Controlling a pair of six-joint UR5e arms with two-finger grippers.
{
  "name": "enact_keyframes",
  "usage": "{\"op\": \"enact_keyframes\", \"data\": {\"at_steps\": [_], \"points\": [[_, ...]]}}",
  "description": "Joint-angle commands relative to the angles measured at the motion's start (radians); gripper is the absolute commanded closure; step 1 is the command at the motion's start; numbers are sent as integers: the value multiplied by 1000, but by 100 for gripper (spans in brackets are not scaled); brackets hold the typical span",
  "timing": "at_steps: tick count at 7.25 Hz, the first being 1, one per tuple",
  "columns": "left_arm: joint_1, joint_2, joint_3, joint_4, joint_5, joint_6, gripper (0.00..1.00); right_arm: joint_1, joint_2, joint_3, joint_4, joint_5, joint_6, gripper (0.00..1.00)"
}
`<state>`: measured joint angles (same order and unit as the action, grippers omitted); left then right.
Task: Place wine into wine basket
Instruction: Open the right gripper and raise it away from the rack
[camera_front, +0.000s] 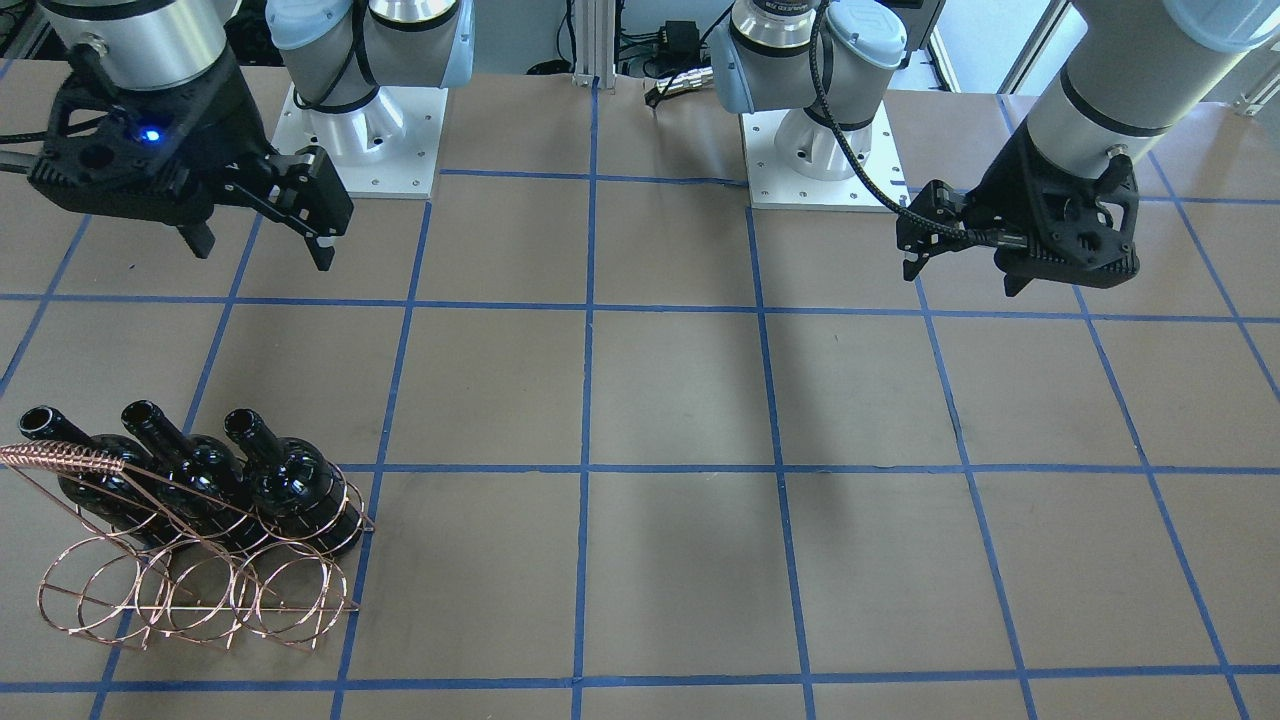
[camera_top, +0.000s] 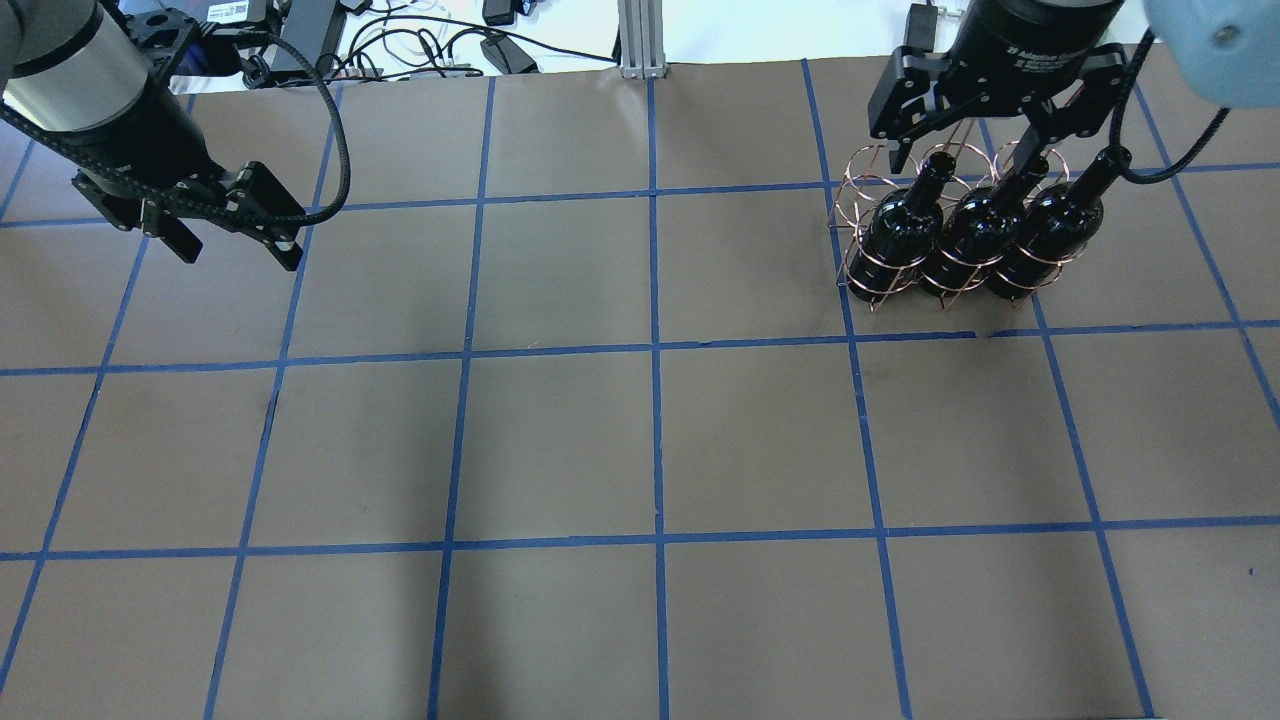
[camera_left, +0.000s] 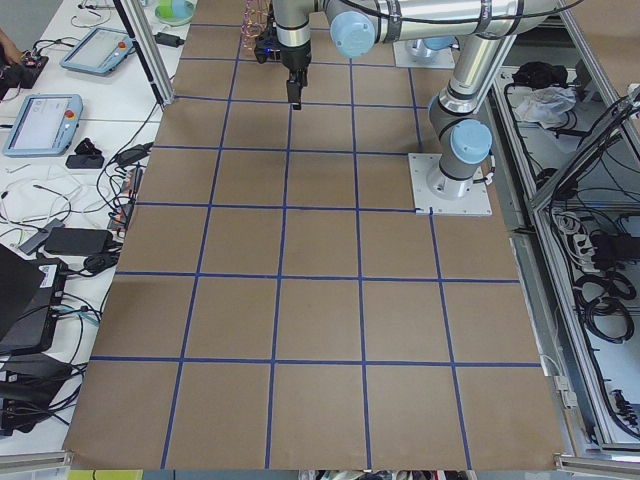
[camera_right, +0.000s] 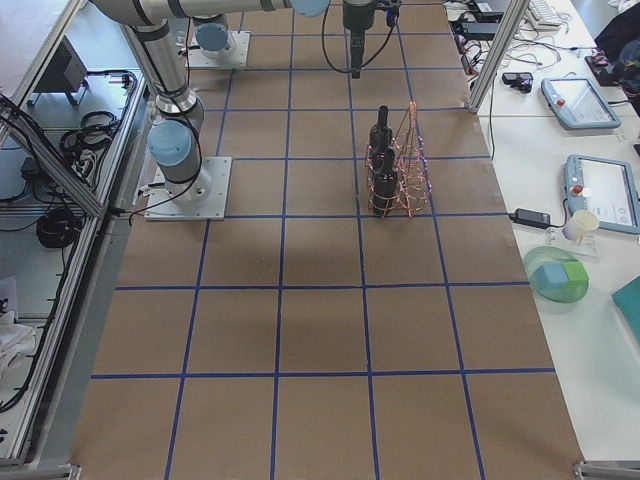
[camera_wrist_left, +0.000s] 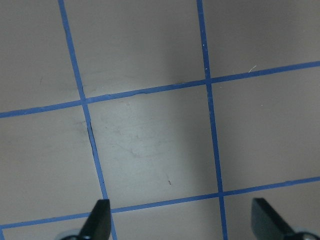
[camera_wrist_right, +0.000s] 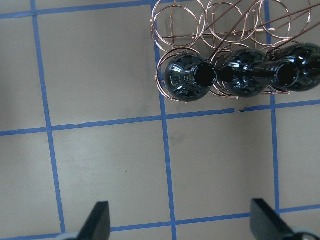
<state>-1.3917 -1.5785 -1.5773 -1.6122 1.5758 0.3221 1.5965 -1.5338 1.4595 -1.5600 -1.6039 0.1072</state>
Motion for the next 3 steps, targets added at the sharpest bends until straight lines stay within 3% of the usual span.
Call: {"op": "enact_keyframes", "data": {"at_steps": [1, 3], "points": [[-1, 0, -1, 0, 0, 0, 0, 16, 0, 10, -12, 1, 5, 0], [-3, 0, 0, 0, 1, 0, 0, 13, 3, 13, 3, 1, 3, 0]]}}
